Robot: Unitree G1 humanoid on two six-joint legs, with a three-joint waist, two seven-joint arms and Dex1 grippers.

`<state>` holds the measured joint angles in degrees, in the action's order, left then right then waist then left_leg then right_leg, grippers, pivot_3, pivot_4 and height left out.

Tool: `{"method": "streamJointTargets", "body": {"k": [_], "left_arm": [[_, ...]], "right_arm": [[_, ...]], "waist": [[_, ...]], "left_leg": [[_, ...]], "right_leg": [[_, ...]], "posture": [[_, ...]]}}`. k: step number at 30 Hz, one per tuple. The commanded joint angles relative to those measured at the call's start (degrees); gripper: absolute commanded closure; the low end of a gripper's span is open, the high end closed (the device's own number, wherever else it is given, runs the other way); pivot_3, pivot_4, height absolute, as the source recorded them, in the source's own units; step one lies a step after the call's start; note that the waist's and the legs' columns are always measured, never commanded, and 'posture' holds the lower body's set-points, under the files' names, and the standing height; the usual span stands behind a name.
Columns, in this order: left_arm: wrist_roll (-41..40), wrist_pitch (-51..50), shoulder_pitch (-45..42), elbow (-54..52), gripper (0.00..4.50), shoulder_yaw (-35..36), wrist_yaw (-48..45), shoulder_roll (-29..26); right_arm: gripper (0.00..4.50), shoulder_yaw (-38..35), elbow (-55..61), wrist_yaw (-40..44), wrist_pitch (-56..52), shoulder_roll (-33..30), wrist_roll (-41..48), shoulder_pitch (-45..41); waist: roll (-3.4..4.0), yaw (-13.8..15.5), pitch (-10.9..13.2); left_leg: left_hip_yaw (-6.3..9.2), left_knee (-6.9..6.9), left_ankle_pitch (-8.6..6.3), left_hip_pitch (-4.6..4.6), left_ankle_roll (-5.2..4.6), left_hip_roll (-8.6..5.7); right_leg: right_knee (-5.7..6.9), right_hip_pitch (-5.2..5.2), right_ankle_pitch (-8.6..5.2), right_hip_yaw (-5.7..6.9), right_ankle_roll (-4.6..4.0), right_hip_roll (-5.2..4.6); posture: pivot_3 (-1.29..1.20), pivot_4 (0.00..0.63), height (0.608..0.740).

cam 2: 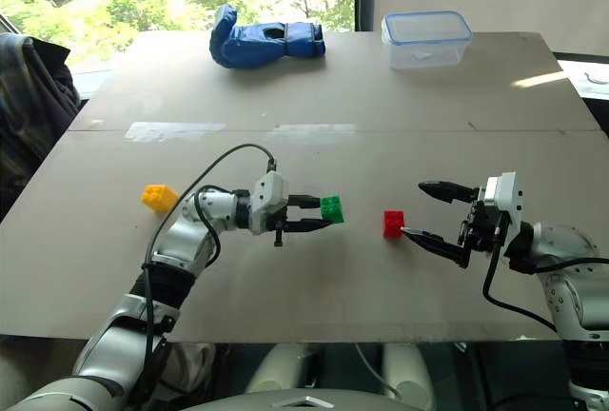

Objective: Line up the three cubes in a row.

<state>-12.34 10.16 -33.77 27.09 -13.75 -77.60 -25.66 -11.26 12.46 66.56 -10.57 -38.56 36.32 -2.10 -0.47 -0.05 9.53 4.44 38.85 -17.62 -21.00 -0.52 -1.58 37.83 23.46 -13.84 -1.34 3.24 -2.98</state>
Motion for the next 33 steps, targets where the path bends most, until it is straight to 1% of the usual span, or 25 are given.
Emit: {"method": "streamJointTargets", "body": {"k": [1, 5, 12, 15, 22, 33], "left_arm": [[1.54, 5.17, -4.07, 6.83, 3.3, -0.79, -4.1, 1.16], [2.57, 6.59, -6.92, 12.29, 3.3, -1.02, -6.89, 2.72], [5.28, 8.72, -7.89, 16.03, 3.3, -1.04, -5.56, 5.07], [5.15, 7.48, -6.59, 13.65, 3.3, -0.64, -3.95, 5.48], [6.5, 5.32, -1.19, 5.71, 3.3, -2.08, -2.02, 4.05], [7.65, 3.44, -0.19, 4.08, 3.3, -2.77, 0.95, 3.74]], "right_arm": [[0.0, -3.01, 1.21, 2.55, 3.59, -2.56, -1.37, 1.87], [0.0, -4.66, 2.83, 3.01, 3.54, -3.62, 0.14, 3.72], [0.0, -4.99, 5.57, 2.9, 2.17, -4.0, 2.05, 4.62], [0.0, -4.94, 6.03, 2.47, 1.98, -3.8, 2.19, 4.95], [0.0, -4.02, 5.52, 1.87, 1.9, -3.56, 1.91, 4.02], [0.0, -4.33, 4.01, 2.38, 2.6, -3.79, 1.32, 2.84]], "waist": [[0.0, -0.26, 0.0], [-0.03, -0.84, 0.02], [-0.04, -0.7, 0.02], [-0.04, -0.58, 0.02], [-0.03, -0.61, 0.02], [-0.03, -0.59, 0.01]], "left_leg": [[0.01, 0.02, -0.01, -0.01, -0.01, -0.01], [0.04, 0.11, -0.02, -0.07, -0.04, -0.02], [0.11, 0.3, -0.04, -0.06, -0.07, -0.01], [0.15, 0.33, -0.04, -0.06, -0.07, -0.02], [0.18, 0.33, -0.04, -0.05, -0.07, 0.11], [0.18, 0.33, -0.04, -0.03, -0.07, 0.1]], "right_leg": [[0.0, 0.0, 0.0, 0.0, 0.0, 0.0], [0.01, 0.0, 0.0, 0.02, 0.01, 0.0], [0.11, -0.05, 0.0, 0.04, 0.03, 0.03], [0.1, -0.07, 0.0, 0.06, 0.03, 0.01], [0.11, -0.08, 0.0, 0.07, 0.03, 0.01], [0.1, -0.12, 0.0, 0.07, 0.03, 0.01]], "posture": [[0.0, 0.15, 0.74], [0.0, 0.15, 0.74], [0.0, 0.15, 0.74], [0.0, 0.15, 0.74], [0.0, 0.15, 0.74], [0.0, 0.15, 0.74]]}}
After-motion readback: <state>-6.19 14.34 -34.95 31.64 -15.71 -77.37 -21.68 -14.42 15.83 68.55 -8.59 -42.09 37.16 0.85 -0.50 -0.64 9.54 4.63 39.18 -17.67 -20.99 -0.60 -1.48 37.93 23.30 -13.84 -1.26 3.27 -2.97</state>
